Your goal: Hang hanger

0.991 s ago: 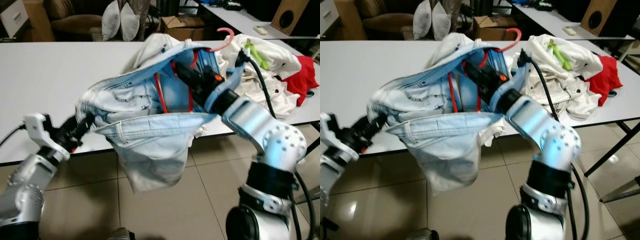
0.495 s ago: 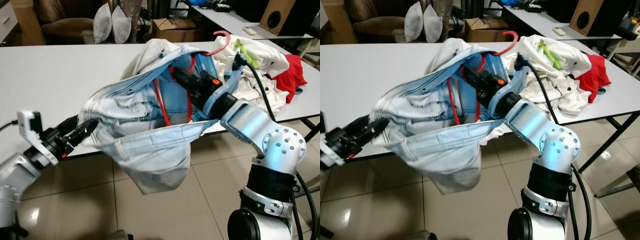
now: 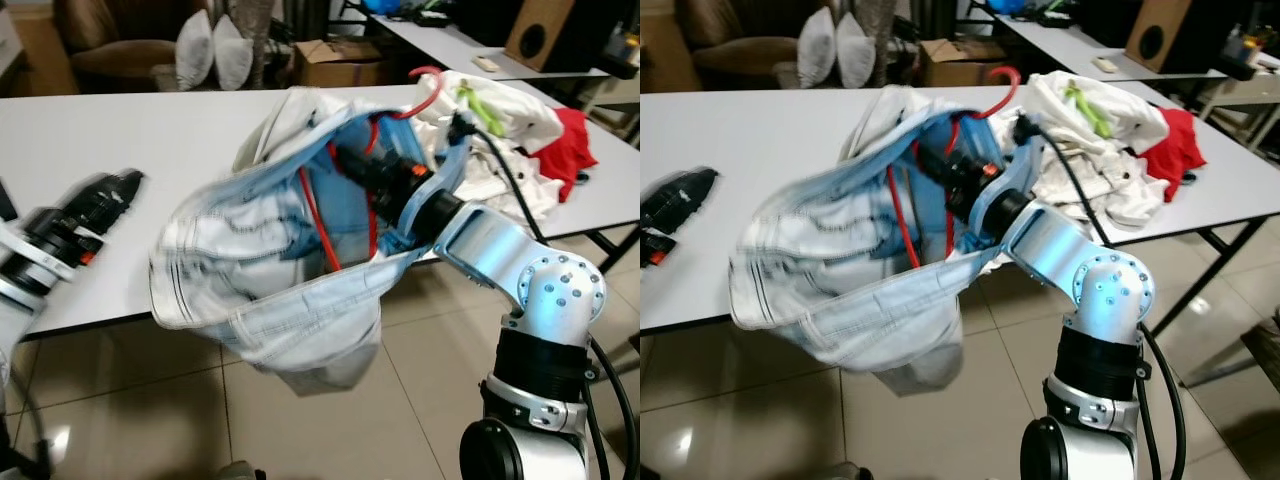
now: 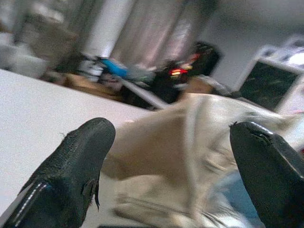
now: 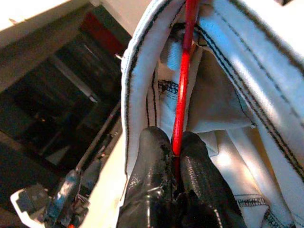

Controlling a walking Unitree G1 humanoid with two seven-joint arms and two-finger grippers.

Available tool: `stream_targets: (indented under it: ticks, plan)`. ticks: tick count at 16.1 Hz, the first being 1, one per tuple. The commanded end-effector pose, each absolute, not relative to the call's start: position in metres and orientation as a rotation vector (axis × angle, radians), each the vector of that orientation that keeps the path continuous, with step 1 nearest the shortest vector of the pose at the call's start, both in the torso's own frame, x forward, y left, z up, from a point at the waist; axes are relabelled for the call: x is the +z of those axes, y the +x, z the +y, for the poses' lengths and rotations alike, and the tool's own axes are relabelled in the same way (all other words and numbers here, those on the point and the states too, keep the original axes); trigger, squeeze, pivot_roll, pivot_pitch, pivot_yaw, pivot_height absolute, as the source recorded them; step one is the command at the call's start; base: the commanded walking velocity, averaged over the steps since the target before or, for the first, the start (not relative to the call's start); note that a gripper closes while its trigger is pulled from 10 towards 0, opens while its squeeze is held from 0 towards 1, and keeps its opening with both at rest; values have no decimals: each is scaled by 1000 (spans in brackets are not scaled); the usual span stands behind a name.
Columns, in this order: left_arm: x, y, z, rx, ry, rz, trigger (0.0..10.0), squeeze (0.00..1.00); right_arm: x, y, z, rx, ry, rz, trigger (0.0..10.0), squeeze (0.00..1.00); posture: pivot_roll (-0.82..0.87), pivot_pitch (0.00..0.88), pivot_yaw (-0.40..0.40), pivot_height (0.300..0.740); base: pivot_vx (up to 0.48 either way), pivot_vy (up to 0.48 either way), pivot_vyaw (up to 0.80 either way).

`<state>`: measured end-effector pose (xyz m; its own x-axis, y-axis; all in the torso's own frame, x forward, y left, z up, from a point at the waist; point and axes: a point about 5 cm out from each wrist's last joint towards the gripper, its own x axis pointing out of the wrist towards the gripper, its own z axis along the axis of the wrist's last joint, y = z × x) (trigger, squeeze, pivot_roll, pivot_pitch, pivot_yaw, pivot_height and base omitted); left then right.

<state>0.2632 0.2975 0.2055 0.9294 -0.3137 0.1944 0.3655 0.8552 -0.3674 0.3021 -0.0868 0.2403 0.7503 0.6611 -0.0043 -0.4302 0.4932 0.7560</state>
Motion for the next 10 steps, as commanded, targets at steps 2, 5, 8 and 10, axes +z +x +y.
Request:
stream_targets:
  ticks: [2,5,8,10]
  plan:
    - [215,258,296,-327,-315,-136,10000,0,236,299,-90,657,778,346,10000,0,-38,0,-50,740,0,0,0]
    - [244,254,303,-292,-223,-162,10000,0,231,293,-88,673,797,379,10000,0,-21,0,-63,740,0,0,0]
    - [190,240,310,-215,64,92,10000,0,221,269,-78,808,714,439,10000,0,-22,0,-66,740,0,0,0]
    - [162,224,278,-210,5,118,10000,0,206,248,-81,838,580,452,10000,0,-27,0,-73,740,0,0,0]
